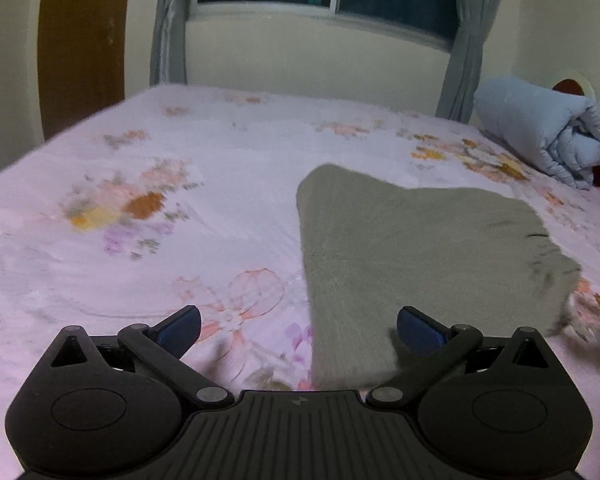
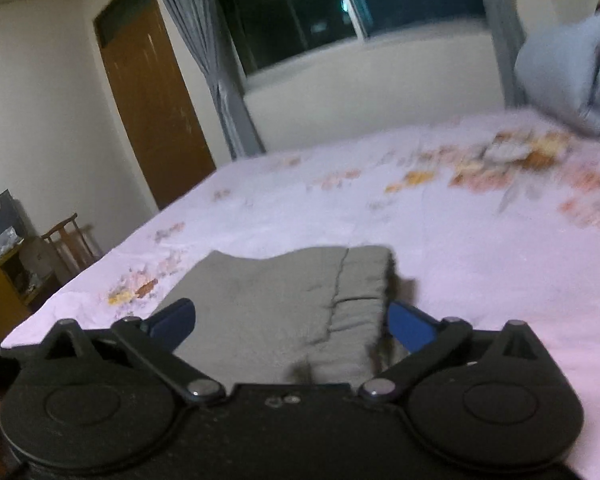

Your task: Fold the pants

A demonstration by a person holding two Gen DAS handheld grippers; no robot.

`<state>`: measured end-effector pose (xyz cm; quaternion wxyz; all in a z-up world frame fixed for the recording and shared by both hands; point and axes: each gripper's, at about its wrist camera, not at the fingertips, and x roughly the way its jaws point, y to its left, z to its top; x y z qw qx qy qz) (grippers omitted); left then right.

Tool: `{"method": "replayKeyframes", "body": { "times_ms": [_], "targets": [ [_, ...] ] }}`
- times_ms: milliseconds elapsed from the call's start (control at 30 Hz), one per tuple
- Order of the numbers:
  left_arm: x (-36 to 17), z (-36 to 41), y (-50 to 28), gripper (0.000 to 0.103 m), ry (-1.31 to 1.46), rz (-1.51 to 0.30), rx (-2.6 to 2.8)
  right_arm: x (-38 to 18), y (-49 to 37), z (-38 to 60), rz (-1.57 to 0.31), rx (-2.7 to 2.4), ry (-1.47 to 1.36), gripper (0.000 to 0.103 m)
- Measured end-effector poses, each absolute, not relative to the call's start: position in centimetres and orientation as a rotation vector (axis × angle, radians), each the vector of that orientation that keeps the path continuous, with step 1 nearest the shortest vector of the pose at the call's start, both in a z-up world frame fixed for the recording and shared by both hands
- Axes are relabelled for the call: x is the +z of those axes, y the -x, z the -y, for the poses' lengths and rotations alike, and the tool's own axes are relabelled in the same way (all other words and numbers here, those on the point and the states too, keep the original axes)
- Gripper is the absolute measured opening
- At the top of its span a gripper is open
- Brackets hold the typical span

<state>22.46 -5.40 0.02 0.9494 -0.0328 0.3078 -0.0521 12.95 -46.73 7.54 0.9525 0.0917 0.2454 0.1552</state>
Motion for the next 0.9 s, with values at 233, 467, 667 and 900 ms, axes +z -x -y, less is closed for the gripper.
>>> {"method": "replayKeyframes", "body": {
  "times_ms": [233,467,667,900],
  "targets": [
    [2.7,3.5,-13.6,0.103,0.050,-0.561,-0.113,8.4,-2.7,47.4,-0.419,0.161,-0.048,0.097],
    [3.7,2.9,-4.9,0.103,0.002,-0.478,-0.139,7.7,5.0,47.8,-0.305,0.018,-0.032,0.097],
    [3.2,3.8,0.0,0.103,0.012,-0.433,-0.128,6.7,7.0,46.9,-0.304,0.034,-0.002,0.097],
    [2.9,2.0,0.3,0.103,0.098,-0.410,-0.058,6.3,7.0,47.0,-0.349,0.030,0.000,0.097]
  ]
}}
